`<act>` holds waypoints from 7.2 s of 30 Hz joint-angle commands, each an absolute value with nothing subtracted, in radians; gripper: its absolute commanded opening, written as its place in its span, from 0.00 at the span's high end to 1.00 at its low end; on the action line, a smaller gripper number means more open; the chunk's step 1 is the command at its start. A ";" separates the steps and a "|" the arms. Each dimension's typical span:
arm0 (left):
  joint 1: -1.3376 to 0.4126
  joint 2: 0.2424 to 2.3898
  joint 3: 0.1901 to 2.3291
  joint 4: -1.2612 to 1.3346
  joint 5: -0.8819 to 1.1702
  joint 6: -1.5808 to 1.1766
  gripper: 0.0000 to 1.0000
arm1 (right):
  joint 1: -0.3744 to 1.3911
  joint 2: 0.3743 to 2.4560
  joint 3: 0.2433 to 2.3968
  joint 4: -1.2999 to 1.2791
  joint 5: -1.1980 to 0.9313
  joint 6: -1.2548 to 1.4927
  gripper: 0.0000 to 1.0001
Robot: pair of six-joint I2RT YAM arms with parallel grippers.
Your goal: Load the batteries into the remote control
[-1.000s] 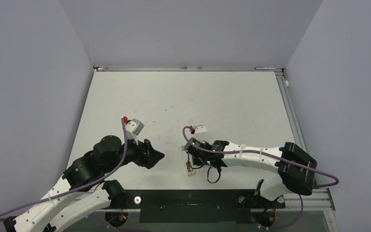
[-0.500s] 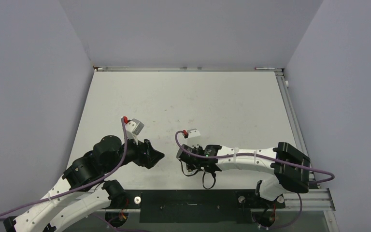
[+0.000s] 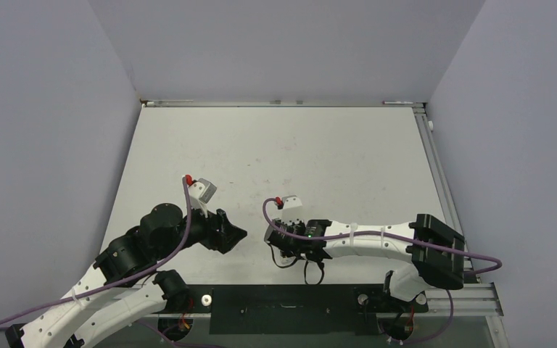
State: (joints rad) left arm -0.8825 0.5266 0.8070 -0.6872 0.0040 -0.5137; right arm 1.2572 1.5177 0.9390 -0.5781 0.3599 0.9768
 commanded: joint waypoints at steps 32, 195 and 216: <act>-0.899 0.509 0.810 -0.682 -0.015 -0.515 0.29 | 1.294 1.598 0.997 -0.560 0.382 1.008 0.90; -0.777 1.912 1.216 -0.418 0.069 -0.604 1.00 | 1.328 0.999 0.589 -0.459 0.381 0.937 0.91; -0.768 1.848 1.111 -0.489 0.008 -0.580 1.00 | 1.328 1.059 0.603 -0.448 0.384 0.940 0.90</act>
